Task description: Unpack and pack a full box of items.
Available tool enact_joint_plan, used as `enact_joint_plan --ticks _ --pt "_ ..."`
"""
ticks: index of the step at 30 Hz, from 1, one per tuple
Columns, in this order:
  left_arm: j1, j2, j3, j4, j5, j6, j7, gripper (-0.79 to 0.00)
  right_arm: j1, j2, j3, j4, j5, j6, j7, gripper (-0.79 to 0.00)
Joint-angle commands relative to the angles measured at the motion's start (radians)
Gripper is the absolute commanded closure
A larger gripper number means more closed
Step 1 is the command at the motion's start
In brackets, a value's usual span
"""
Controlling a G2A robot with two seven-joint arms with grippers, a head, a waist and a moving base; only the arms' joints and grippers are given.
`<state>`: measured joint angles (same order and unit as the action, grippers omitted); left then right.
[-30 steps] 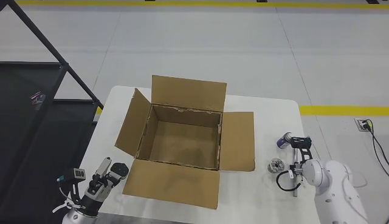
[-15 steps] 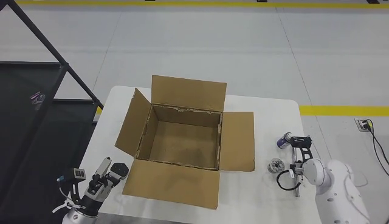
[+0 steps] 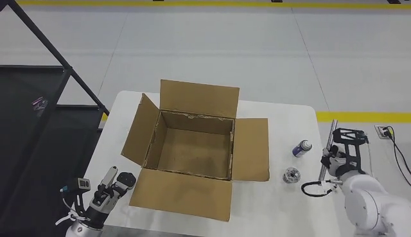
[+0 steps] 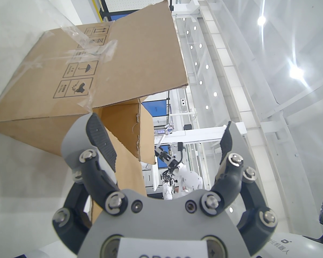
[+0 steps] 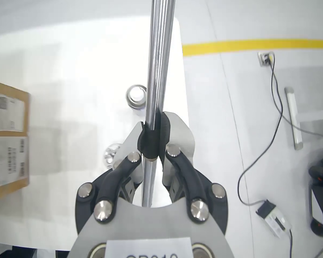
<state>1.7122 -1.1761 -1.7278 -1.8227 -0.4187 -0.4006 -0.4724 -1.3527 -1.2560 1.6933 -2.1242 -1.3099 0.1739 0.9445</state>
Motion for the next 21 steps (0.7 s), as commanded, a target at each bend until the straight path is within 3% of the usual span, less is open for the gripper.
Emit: enact_joint_plan --ticks 1,5,8,15,21 --pt "0.000 0.000 0.000 0.000 0.000 0.000 0.000 -0.785 -0.027 -0.002 -0.054 -0.114 -0.041 0.001 -0.040 0.000" --pt "0.000 0.000 0.000 0.000 0.000 0.000 0.000 -0.785 -0.013 -0.008 -0.236 -0.209 -0.179 -0.003 -0.089 0.000" --pt "0.000 0.000 0.000 0.000 0.000 0.000 0.000 -0.785 0.056 -0.017 -0.411 -0.209 -0.302 -0.015 -0.089 0.000" --pt "0.000 0.000 0.000 0.000 0.000 0.000 0.000 -0.785 0.356 -0.083 -0.803 -0.026 -0.426 0.011 0.010 0.000" --pt "0.000 0.000 0.000 0.000 0.000 0.000 0.000 -0.785 0.543 -0.159 -0.992 0.150 -0.484 0.111 0.097 0.000"
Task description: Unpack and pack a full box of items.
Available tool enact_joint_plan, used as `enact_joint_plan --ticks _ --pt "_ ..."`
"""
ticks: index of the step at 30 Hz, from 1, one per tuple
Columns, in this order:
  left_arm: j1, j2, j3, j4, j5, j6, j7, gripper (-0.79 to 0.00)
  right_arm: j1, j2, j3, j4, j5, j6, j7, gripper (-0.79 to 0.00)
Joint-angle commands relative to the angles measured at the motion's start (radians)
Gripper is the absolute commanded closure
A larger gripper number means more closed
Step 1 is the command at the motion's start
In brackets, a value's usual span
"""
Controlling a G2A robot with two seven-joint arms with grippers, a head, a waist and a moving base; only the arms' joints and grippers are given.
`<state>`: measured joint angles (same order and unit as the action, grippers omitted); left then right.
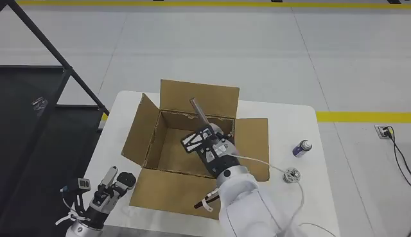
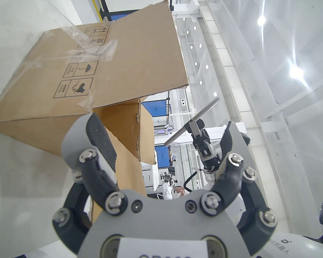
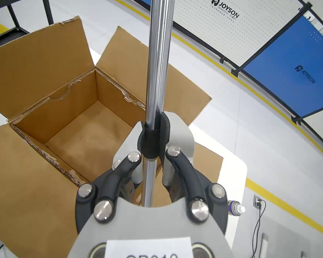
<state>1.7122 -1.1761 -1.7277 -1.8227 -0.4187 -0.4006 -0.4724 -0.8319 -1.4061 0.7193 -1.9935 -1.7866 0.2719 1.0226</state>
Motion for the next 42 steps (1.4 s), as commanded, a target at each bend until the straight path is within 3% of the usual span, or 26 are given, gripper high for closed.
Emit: enact_joint_plan --ticks 1,15,17,24,28,35,42 --pt "0.000 0.000 0.000 0.000 0.000 0.000 0.000 -0.785 0.022 -0.009 -0.018 0.019 -0.007 0.013 0.019 0.000" --pt "0.000 0.000 0.000 0.000 0.000 0.000 0.000 -0.785 0.022 -0.009 -0.018 0.019 -0.007 0.013 0.019 0.000" --pt "0.000 0.000 0.000 0.000 0.000 0.000 0.000 -0.785 0.011 -0.013 -0.003 0.058 0.051 -0.009 -0.027 0.000" --pt "0.000 0.000 0.000 0.000 0.000 0.000 0.000 -0.785 0.154 -0.078 0.008 0.443 0.373 -0.053 -0.169 0.000" --pt "0.000 0.000 0.000 0.000 0.000 0.000 0.000 -0.785 0.259 -0.126 -0.029 0.708 0.535 -0.169 -0.254 0.000" --pt "0.000 0.000 0.000 0.000 0.000 0.000 0.000 -0.785 0.413 -0.210 -0.103 1.062 0.726 -0.379 -0.230 0.000" --pt "0.000 0.000 0.000 0.000 0.000 0.000 0.000 -0.785 0.500 -0.293 -0.159 1.279 0.810 -0.397 -0.203 0.000"
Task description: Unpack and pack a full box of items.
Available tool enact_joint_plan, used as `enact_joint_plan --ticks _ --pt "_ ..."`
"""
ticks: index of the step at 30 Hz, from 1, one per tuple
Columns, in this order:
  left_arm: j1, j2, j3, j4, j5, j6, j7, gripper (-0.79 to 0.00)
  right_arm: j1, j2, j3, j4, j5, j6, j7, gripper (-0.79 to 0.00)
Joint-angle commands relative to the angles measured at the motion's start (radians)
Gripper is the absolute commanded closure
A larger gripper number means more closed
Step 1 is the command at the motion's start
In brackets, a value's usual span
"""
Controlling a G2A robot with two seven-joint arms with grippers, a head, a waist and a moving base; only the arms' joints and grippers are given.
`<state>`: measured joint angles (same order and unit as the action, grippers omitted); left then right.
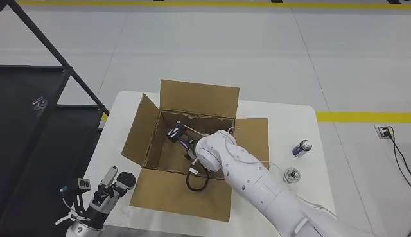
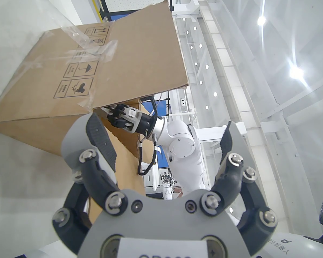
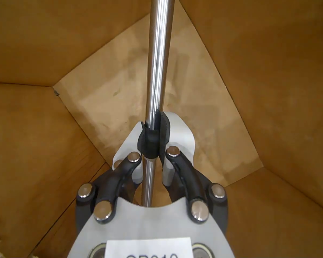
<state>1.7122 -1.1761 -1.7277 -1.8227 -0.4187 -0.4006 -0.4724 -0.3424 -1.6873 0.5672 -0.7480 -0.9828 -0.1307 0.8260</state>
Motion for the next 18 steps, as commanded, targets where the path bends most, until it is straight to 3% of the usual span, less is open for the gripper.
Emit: enact_joint_plan --ticks 1,2,3,6,12,18 --pt "0.000 0.000 0.000 0.000 0.000 0.000 0.000 -0.785 0.018 -0.022 -0.013 0.056 0.011 0.006 -0.008 0.000" --pt "0.000 0.000 0.000 0.000 0.000 0.000 0.000 -0.785 0.026 -0.032 -0.017 0.078 0.015 0.005 -0.012 -0.040" --pt "0.000 0.000 0.000 0.000 0.000 0.000 0.000 -0.785 0.033 -0.040 -0.021 0.099 0.020 0.001 -0.015 -0.206" --pt "0.000 0.000 0.000 0.000 0.000 0.000 0.000 -0.785 0.054 -0.062 -0.028 0.154 0.027 -0.009 -0.021 -0.289" --pt "0.000 0.000 0.000 0.000 0.000 0.000 0.000 -0.785 0.079 -0.090 -0.030 0.219 0.031 -0.016 -0.037 -0.311" --pt "0.000 0.000 0.000 0.000 0.000 0.000 0.000 -0.785 0.080 -0.091 -0.016 0.222 0.011 -0.005 -0.077 -0.354"
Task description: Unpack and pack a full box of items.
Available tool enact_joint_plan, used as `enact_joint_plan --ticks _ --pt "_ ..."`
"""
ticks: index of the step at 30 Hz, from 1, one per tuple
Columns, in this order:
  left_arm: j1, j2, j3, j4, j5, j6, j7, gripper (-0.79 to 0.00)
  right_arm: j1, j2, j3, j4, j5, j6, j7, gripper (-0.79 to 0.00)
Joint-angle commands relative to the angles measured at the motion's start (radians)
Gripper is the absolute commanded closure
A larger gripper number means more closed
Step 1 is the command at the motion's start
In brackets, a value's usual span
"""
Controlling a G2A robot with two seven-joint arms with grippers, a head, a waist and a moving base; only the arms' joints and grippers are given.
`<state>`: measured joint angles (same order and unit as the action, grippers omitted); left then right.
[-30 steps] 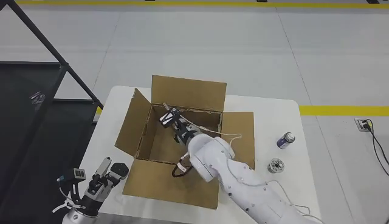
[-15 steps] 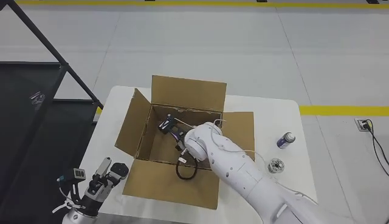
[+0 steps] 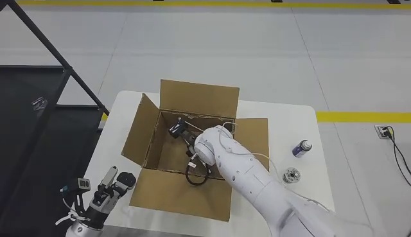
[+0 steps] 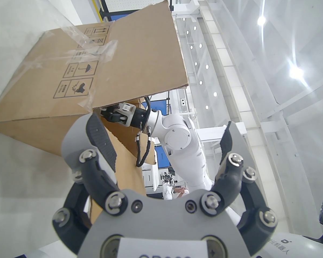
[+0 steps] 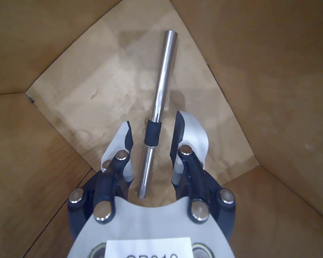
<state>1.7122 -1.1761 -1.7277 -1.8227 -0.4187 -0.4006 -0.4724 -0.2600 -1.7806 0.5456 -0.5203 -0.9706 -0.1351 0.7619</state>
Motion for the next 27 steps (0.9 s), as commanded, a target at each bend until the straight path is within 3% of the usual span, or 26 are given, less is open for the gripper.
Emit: enact_joint_plan --ticks 1,2,4,7,10,15,18,19,22,23,27 --pt "0.000 0.000 0.000 0.000 0.000 0.000 0.000 -0.785 -0.006 0.006 0.010 -0.013 -0.008 -0.002 -0.022 -0.354" --pt "0.000 0.000 0.000 0.000 0.000 0.000 0.000 -0.785 -0.010 0.011 0.015 -0.025 -0.016 0.002 -0.030 -0.366" --pt "0.000 0.000 0.000 0.000 0.000 0.000 0.000 -0.785 -0.025 0.023 0.028 -0.063 -0.034 0.018 -0.047 -0.480" --pt "0.000 0.000 0.000 0.000 0.000 0.000 0.000 -0.785 -0.074 0.052 0.056 -0.172 -0.071 0.064 -0.060 -0.508" --pt "0.000 0.000 0.000 0.000 0.000 0.000 0.000 -0.785 -0.150 0.098 0.100 -0.348 -0.139 0.099 -0.040 -0.656" --pt "0.000 0.000 0.000 0.000 0.000 0.000 0.000 -0.785 -0.360 0.195 0.227 -0.774 -0.313 0.106 0.031 -0.643" --pt "0.000 0.000 0.000 0.000 0.000 0.000 0.000 -0.785 -0.501 0.242 0.317 -1.020 -0.407 0.056 0.051 -0.576" --pt "0.000 0.000 0.000 0.000 0.000 0.000 0.000 -0.785 -0.542 0.253 0.339 -1.088 -0.441 0.057 0.051 -0.585" --pt "0.000 0.000 0.000 0.000 0.000 0.000 0.000 -0.785 -0.643 0.273 0.387 -1.246 -0.560 0.105 0.059 -0.760" --pt "0.000 0.000 0.000 0.000 0.000 0.000 0.000 -0.785 -0.675 0.279 0.403 -1.290 -0.595 0.127 0.064 -0.785" --pt "0.000 0.000 0.000 0.000 0.000 0.000 0.000 -0.785 -0.826 0.302 0.506 -1.475 -0.707 0.193 0.117 -0.785"
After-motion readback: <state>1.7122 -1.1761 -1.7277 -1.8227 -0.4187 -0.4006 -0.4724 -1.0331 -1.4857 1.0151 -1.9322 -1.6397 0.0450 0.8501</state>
